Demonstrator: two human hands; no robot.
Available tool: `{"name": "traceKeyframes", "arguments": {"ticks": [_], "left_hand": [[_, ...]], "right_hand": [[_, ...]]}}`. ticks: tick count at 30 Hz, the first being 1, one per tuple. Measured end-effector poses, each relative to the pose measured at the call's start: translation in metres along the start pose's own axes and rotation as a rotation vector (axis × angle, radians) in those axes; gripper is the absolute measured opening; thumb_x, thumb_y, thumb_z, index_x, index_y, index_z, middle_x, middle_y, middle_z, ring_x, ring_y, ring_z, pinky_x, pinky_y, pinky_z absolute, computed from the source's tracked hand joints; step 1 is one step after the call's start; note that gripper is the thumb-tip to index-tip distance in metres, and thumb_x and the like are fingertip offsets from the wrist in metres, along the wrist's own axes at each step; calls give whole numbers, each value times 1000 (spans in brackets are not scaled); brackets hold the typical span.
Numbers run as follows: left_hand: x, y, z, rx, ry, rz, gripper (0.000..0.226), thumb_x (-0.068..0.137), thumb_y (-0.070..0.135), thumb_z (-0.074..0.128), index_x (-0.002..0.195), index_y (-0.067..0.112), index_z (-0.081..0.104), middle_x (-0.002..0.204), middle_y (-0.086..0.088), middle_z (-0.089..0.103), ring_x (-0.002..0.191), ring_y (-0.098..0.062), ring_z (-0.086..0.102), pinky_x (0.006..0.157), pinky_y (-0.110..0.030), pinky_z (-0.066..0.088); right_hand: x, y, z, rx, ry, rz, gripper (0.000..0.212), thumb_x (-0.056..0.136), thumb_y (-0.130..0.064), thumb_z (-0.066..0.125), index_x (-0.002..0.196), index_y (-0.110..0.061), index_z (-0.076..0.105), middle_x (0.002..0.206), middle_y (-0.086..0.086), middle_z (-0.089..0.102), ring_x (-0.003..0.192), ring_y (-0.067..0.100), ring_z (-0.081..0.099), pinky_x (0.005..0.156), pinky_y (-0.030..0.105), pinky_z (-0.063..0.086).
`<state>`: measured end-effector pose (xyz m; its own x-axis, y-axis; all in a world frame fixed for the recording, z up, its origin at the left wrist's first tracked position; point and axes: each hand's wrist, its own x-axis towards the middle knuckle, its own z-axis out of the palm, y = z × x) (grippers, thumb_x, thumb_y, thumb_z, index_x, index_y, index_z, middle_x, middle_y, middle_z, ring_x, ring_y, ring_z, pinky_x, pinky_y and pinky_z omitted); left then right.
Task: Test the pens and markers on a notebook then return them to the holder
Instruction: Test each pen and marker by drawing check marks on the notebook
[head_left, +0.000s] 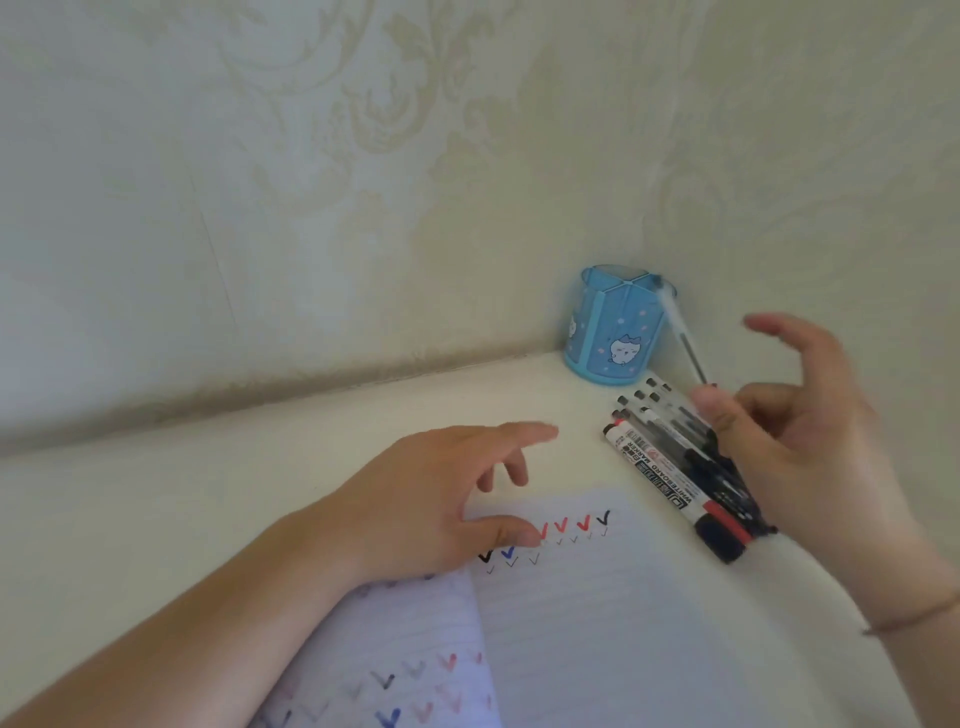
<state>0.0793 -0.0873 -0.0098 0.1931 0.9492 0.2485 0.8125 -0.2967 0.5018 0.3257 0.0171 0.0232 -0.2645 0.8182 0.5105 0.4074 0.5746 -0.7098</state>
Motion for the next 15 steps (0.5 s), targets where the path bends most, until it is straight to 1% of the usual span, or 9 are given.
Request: {"name": "traceKeyframes", "arguments": {"ticks": [1, 2, 3, 4, 6, 8, 10, 12, 15], "left_hand": [[0, -1, 0, 34, -16, 0, 67, 81, 59, 65, 138, 54, 32, 110, 30, 53, 99, -1, 49, 75, -8, 38], [0, -3, 1, 54, -27, 3, 64, 81, 59, 65, 137, 53, 35, 109, 30, 53, 98, 0, 48, 75, -6, 38], [0, -4, 1, 63, -32, 9, 61, 81, 60, 65, 136, 52, 38, 109, 30, 53, 98, 0, 48, 76, -6, 38], [0, -5, 2, 62, -33, 18, 59, 81, 60, 65, 135, 52, 40, 110, 30, 53, 98, -1, 48, 78, -7, 38], [0, -7, 2, 51, -27, 23, 57, 80, 60, 65, 132, 52, 43, 110, 30, 52, 98, -1, 49, 80, -8, 38], [0, -11, 1, 60, -19, 12, 54, 80, 59, 65, 130, 51, 46, 108, 30, 52, 96, 2, 48, 77, -7, 37], [1, -15, 0, 75, -7, 1, 51, 80, 59, 65, 127, 49, 49, 105, 28, 54, 93, 1, 48, 74, -7, 37], [1, -18, -1, 78, 2, -8, 49, 79, 61, 64, 125, 48, 52, 102, 26, 55, 90, 1, 49, 72, -8, 37], [0, -18, -5, 141, -26, -47, 43, 80, 63, 62, 119, 46, 55, 94, 23, 56, 85, 7, 48, 71, -9, 35]], "right_hand": [[5, 11, -7, -252, -8, 30, 28, 84, -45, 65, 106, -37, 49, 58, 0, 64, 51, 21, 56, 52, 30, 47], [10, 20, -10, -443, -25, 64, 24, 83, -48, 65, 97, -33, 53, 58, -5, 64, 56, 16, 58, 58, 31, 47], [13, 26, -11, -557, -46, 95, 23, 82, -49, 65, 88, -30, 55, 61, -9, 64, 61, 13, 59, 60, 31, 46], [14, 32, -11, -604, -71, 120, 23, 82, -48, 66, 82, -28, 55, 63, -11, 63, 63, 11, 58, 60, 31, 44], [16, 42, -11, -667, -106, 151, 23, 81, -46, 68, 75, -27, 55, 64, -12, 61, 63, 13, 57, 58, 30, 44], [17, 47, -12, -698, -123, 152, 24, 80, -44, 69, 70, -27, 54, 63, -11, 60, 63, 15, 57, 59, 31, 47], [17, 49, -11, -678, -119, 155, 23, 80, -41, 69, 67, -29, 55, 62, -11, 59, 62, 13, 56, 58, 31, 46], [17, 54, -11, -642, -112, 161, 22, 80, -39, 70, 66, -30, 55, 61, -10, 59, 62, 13, 56, 59, 33, 48], [17, 56, -10, -611, -118, 166, 24, 79, -44, 69, 64, -30, 57, 61, -10, 60, 63, 15, 58, 63, 38, 53]]}}
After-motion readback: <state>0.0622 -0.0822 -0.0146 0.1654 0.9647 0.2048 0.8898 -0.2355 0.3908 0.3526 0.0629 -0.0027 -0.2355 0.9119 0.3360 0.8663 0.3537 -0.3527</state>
